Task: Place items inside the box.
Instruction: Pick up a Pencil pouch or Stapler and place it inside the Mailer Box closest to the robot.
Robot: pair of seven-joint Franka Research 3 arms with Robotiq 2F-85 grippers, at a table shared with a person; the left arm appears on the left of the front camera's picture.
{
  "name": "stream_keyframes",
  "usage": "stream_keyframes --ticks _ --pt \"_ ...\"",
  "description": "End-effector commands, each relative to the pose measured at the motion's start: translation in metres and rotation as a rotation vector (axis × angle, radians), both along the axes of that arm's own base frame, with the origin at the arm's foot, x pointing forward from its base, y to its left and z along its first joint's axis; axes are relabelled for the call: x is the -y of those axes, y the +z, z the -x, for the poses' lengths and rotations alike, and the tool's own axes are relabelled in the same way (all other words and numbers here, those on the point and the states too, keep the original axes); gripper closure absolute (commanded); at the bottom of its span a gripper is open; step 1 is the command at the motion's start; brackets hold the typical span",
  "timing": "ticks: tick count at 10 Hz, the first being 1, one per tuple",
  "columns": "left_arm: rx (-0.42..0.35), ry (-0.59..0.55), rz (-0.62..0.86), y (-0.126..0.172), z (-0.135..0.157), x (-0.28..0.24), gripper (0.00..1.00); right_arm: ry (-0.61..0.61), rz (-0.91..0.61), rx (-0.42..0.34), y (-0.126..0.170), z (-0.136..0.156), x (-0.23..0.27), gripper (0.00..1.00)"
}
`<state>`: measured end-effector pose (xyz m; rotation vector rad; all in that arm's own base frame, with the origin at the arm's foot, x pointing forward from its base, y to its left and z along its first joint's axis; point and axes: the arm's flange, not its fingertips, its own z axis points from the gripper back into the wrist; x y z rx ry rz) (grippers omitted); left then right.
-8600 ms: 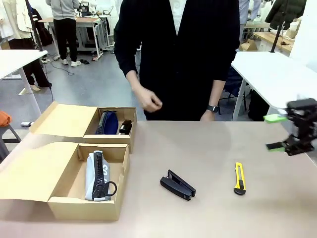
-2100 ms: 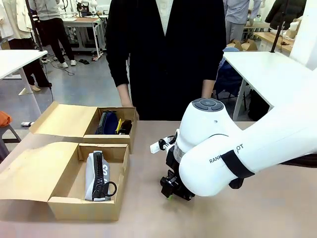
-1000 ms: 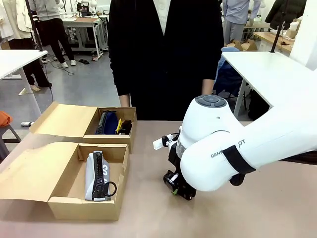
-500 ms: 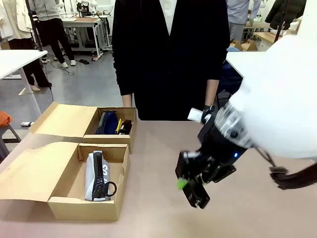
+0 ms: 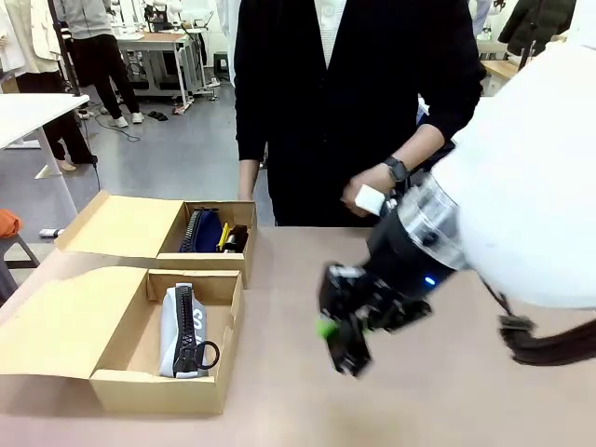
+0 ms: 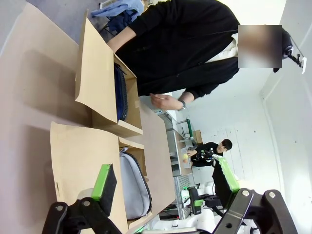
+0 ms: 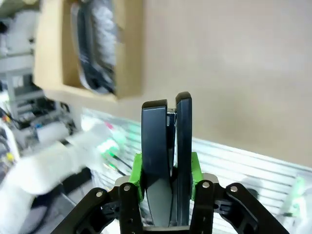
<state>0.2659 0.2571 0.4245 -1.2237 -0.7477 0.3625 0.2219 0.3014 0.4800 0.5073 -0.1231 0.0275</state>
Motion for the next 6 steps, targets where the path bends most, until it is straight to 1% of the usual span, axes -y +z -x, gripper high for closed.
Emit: stream_keyframes --ticks 1,2,3,4,5,6 --pt "0.031 0.002 0.004 0.001 0.0 0.002 0.0 -0.168 -0.078 0.158 0.004 -0.033 -0.09 0.58" --pt "0.031 0.002 0.004 0.001 0.0 0.002 0.0 -0.092 -0.045 0.163 -0.005 -0.043 -0.126 0.58" --pt "0.031 0.002 0.004 0.001 0.0 0.002 0.0 -0.052 0.003 0.171 -0.017 -0.048 -0.154 0.58" --pt "0.031 0.002 0.004 0.001 0.0 0.002 0.0 0.006 0.034 0.172 -0.023 -0.043 -0.166 0.58" --pt "0.031 0.002 0.004 0.001 0.0 0.002 0.0 -0.02 -0.034 0.148 -0.006 -0.041 -0.127 0.58" --pt "0.031 0.002 0.004 0.001 0.0 0.002 0.0 -0.122 -0.097 0.126 0.012 -0.042 -0.065 0.58"
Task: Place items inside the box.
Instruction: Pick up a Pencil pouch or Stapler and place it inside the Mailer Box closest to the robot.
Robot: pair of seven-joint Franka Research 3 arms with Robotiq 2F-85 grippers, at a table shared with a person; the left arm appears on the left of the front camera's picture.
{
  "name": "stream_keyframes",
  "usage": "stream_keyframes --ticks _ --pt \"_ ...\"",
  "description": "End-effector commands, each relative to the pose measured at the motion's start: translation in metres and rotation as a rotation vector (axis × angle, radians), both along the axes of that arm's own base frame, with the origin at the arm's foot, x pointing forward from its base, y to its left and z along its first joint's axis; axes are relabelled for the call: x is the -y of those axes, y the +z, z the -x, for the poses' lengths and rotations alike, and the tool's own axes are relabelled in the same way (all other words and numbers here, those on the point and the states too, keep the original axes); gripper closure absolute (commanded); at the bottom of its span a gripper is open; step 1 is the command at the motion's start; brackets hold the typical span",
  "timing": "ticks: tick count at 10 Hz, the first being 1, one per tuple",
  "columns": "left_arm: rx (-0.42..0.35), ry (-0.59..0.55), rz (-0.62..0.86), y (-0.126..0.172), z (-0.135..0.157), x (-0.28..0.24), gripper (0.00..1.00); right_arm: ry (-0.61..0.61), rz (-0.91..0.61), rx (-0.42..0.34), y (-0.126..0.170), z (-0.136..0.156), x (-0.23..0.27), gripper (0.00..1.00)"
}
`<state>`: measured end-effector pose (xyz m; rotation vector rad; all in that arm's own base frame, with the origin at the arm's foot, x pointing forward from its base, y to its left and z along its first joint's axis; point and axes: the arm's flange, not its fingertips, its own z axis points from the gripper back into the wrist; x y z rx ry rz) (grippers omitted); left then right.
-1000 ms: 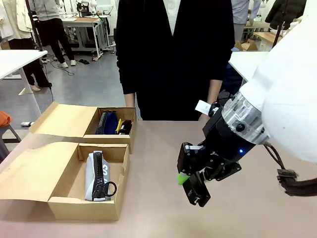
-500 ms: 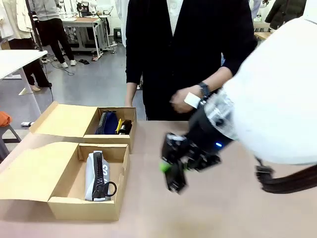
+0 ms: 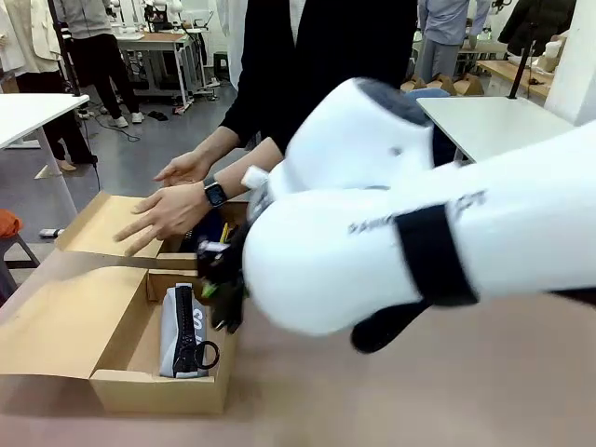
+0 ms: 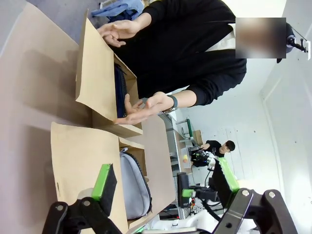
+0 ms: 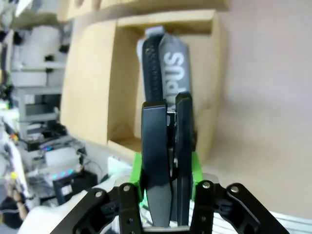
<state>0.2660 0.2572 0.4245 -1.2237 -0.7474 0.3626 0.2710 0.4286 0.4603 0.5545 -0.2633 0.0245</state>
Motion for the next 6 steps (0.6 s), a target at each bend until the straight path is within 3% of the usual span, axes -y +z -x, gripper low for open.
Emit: stream_keyframes --ticks 1,2,3,4,6 --pt "0.031 0.003 0.004 0.001 0.0 0.002 0.0 -0.093 -0.056 -0.025 0.038 0.013 0.118 0.58" --pt "0.031 0.003 0.004 0.001 0.0 0.002 0.0 -0.114 -0.081 -0.056 0.036 0.023 0.165 0.58" --pt "0.031 0.003 0.004 0.001 0.0 0.002 0.0 -0.024 -0.048 -0.108 0.023 0.038 0.219 0.58" --pt "0.031 0.003 0.004 0.001 0.0 0.002 0.0 -0.036 -0.06 -0.146 0.01 0.048 0.254 0.58" --pt "0.031 0.003 0.004 0.001 0.0 0.002 0.0 -0.129 -0.111 -0.143 -0.01 0.064 0.293 0.58"
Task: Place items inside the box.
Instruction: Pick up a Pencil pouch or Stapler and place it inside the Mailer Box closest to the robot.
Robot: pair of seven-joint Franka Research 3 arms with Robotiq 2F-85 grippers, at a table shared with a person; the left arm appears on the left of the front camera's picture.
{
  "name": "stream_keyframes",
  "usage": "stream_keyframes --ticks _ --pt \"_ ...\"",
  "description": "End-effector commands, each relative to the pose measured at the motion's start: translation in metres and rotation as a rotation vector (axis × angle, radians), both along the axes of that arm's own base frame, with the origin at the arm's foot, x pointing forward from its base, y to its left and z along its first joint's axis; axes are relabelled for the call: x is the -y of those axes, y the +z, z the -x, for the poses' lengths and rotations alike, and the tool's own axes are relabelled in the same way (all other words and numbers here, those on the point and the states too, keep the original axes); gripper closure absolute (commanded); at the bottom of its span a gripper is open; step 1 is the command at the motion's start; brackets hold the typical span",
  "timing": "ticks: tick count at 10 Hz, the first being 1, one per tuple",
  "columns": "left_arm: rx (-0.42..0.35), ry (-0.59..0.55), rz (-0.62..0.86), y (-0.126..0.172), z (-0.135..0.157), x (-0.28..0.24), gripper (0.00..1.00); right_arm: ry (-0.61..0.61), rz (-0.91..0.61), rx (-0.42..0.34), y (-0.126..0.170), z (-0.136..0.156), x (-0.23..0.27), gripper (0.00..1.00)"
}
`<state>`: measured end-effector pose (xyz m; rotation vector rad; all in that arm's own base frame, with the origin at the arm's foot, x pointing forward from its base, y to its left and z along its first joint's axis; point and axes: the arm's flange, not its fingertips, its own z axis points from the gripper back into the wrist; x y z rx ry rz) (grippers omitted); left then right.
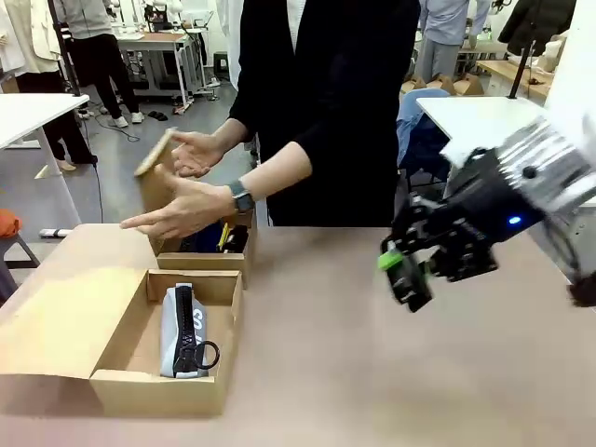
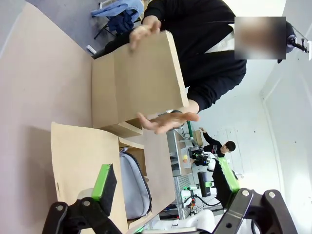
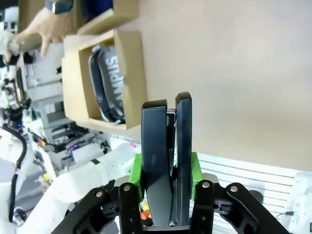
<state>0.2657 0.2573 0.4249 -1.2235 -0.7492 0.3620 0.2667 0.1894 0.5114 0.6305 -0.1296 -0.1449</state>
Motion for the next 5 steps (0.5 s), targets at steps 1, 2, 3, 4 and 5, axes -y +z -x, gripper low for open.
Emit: stream_keyframes --ticks 1,2,3,4,5 --pt "0.03 0.002 0.005 0.0 0.0 0.002 0.0 -0.065 -0.014 0.017 -0.067 0.063 0.062 0.58" --pt "0.03 0.002 0.005 0.0 0.0 0.002 0.0 0.0 0.0 0.0 0.0 0.0 0.0 0.58" --pt "0.03 0.002 0.005 0.0 0.0 0.002 0.0 0.0 0.0 0.0 0.0 0.0 0.0 0.58" --pt "0.03 0.002 0.005 0.0 0.0 0.002 0.0 0.0 0.0 0.0 0.0 0.0 0.0 0.58" --pt "0.03 0.002 0.005 0.0 0.0 0.002 0.0 0.0 0.0 0.0 0.0 0.0 0.0 0.58"
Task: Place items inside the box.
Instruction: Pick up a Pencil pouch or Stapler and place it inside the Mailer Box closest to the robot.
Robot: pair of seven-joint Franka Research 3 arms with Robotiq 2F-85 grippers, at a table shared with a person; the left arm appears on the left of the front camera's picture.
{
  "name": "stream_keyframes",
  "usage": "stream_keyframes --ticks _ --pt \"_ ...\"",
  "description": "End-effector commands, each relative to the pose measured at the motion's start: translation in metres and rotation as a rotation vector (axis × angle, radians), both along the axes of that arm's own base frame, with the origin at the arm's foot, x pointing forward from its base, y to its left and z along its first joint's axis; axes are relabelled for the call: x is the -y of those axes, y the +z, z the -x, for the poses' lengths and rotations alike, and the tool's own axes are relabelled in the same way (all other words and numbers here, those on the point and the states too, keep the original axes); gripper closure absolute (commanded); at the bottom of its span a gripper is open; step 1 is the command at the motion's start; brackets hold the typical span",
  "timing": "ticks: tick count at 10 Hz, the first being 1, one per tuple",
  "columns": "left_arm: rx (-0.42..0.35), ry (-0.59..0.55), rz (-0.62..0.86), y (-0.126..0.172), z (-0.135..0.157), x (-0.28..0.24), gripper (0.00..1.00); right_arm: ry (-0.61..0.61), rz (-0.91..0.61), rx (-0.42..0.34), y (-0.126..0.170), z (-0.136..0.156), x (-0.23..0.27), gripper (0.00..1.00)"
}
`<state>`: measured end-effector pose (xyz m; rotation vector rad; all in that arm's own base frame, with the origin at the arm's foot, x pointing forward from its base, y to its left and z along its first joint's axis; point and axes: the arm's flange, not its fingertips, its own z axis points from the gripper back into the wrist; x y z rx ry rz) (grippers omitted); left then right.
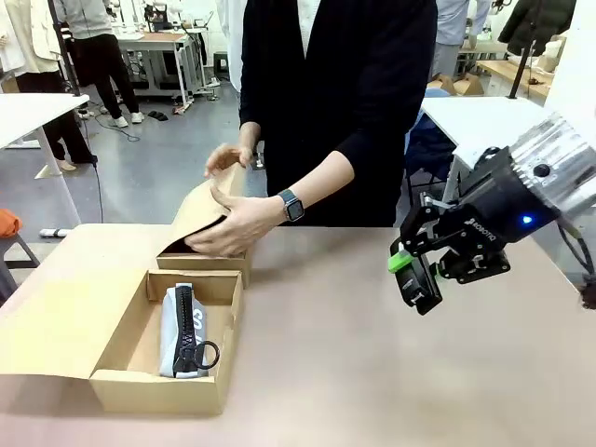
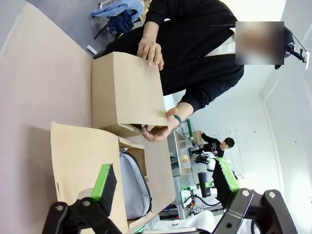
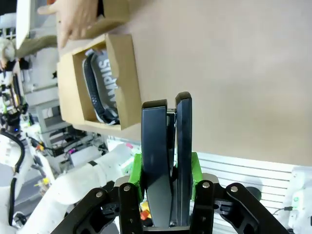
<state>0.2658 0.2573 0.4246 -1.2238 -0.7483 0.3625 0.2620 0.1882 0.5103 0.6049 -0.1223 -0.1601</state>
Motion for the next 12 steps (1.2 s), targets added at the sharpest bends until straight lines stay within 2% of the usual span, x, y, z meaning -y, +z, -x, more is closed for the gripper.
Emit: stream_keyframes --ticks 1,6,9,10,12 --pt "0.03 0.002 0.004 0.001 0.0 0.002 0.0 0.013 -0.024 0.013 0.001 -0.005 -0.001 0.58" --pt "0.03 0.002 0.004 0.001 0.0 0.002 0.0 0.013 -0.024 0.013 0.001 -0.005 -0.001 0.58" --pt "0.03 0.002 0.004 0.001 0.0 0.002 0.0 0.032 0.006 -0.015 0.002 -0.004 -0.01 0.58" --pt "0.03 0.002 0.004 0.001 0.0 0.002 0.0 0.018 0.001 0.002 0.004 -0.007 -0.019 0.58" --pt "0.03 0.002 0.004 0.001 0.0 0.002 0.0 0.079 0.01 0.011 0.001 -0.014 -0.052 0.58"
